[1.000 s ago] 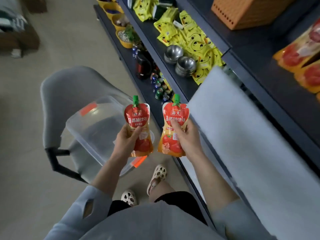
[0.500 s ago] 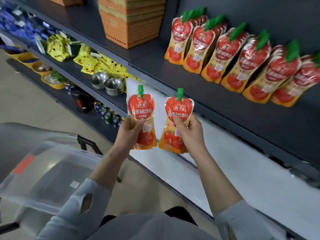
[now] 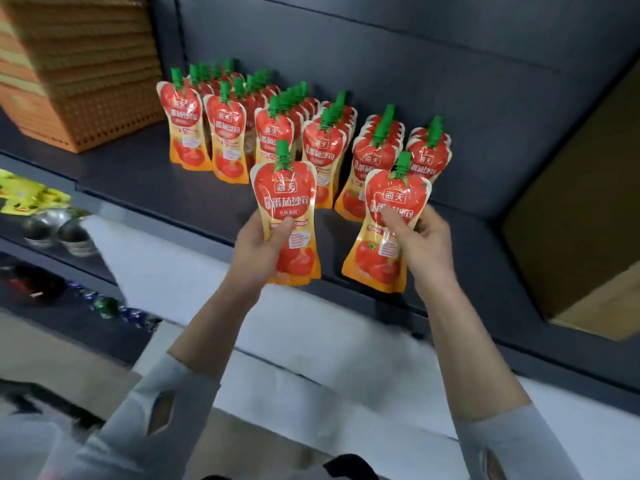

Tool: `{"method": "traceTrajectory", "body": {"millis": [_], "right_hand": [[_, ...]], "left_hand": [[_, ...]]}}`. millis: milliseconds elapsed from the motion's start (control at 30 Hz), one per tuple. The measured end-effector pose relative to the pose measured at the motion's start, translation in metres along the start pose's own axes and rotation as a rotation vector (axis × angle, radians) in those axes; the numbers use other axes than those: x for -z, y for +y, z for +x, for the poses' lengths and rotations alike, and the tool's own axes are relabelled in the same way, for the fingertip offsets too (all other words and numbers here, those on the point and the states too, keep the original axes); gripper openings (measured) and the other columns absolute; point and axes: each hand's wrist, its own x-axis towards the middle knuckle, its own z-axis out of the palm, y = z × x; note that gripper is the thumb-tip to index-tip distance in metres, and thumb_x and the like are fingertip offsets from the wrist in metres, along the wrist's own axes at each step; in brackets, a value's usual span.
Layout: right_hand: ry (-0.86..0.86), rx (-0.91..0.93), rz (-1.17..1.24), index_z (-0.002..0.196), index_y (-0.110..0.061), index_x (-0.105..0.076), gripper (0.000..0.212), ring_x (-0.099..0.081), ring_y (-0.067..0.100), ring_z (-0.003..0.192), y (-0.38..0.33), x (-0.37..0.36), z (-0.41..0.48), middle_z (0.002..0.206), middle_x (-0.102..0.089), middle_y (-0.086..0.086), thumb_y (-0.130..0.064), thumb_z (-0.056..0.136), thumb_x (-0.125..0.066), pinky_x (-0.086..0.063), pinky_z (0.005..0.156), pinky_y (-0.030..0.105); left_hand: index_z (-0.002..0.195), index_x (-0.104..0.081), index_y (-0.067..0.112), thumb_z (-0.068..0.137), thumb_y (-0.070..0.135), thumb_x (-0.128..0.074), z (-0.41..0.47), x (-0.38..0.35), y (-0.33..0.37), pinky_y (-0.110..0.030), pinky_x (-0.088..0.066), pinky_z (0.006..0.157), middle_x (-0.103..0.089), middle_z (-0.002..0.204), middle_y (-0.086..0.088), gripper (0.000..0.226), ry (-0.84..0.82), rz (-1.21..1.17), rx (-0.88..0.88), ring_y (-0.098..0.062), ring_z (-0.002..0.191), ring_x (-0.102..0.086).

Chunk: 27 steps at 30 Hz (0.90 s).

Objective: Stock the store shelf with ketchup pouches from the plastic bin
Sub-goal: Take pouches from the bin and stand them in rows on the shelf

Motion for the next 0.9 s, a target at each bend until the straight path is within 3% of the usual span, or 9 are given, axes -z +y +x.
{"method": "traceTrajectory", "body": {"millis": [100,300,467,600,767,900], "right_hand": [[0.025,-0.011,-0.069,0.097,-0.029,-0.075,0.017,-0.074,0.012,0.094,0.001,0.035,0.034,0.100,-0.078,-0.007,-0.032,0.081,-0.081,-0.060,0.089,0.044],[0.062,-0.114,-0.088,0.092,-0.028,-0.074,0.016,-0.074,0.016,0.093,0.016,0.066,0.091,0.099,-0.077,-0.004,-0.029,0.080,-0.084,-0.060,0.090,0.045],[0.077,-0.164,-0.024,0.104,-0.022,-0.072,0.024,-0.072,0.018,0.101,0.031,0.058,0.121,0.109,-0.075,-0.001,-0.025,0.082,-0.082,-0.059,0.091,0.045],[0.103,-0.149,-0.022,0.093,-0.031,-0.068,0.017,-0.071,0.019,0.100,0.036,0.046,0.142,0.108,-0.074,-0.001,-0.025,0.084,-0.080,-0.058,0.093,0.048],[0.119,-0.128,-0.077,0.111,-0.021,-0.068,0.028,-0.069,0.019,0.105,0.036,0.034,0.159,0.115,-0.073,0.001,-0.028,0.086,-0.078,-0.057,0.095,0.048],[0.123,-0.113,-0.118,0.108,-0.024,-0.067,0.023,-0.067,0.017,0.105,0.038,0.033,0.162,0.115,-0.071,-0.001,-0.030,0.088,-0.076,-0.055,0.097,0.048]], "left_hand": [[0.123,-0.059,0.020,0.095,0.028,-0.058,0.009,-0.032,0.003,-0.028,-0.055,0.082,-0.071,0.110,0.005,0.029,-0.015,0.009,-0.046,-0.009,0.097,-0.069],[0.123,-0.057,0.022,0.095,0.029,-0.057,0.016,-0.065,0.003,-0.018,-0.055,0.073,-0.071,0.106,0.009,0.029,-0.017,-0.017,-0.047,-0.006,0.094,-0.070],[0.120,-0.056,0.023,0.095,0.027,-0.057,0.018,-0.069,0.003,-0.011,-0.053,0.062,-0.070,0.102,0.011,0.025,-0.011,-0.014,-0.035,0.000,0.086,-0.069],[0.121,-0.055,0.023,0.095,0.027,-0.057,0.023,-0.068,0.002,-0.015,-0.055,0.065,-0.069,0.106,0.008,0.027,-0.005,0.003,-0.029,-0.007,0.090,-0.069],[0.124,-0.053,0.023,0.095,0.028,-0.056,0.029,-0.068,-0.001,-0.020,-0.054,0.073,-0.067,0.110,0.007,0.029,-0.025,0.034,-0.029,-0.011,0.097,-0.067],[0.120,-0.053,0.025,0.095,0.026,-0.055,0.032,-0.069,-0.003,-0.012,-0.053,0.064,-0.067,0.105,0.011,0.025,-0.048,0.053,-0.049,-0.003,0.090,-0.067]]}}
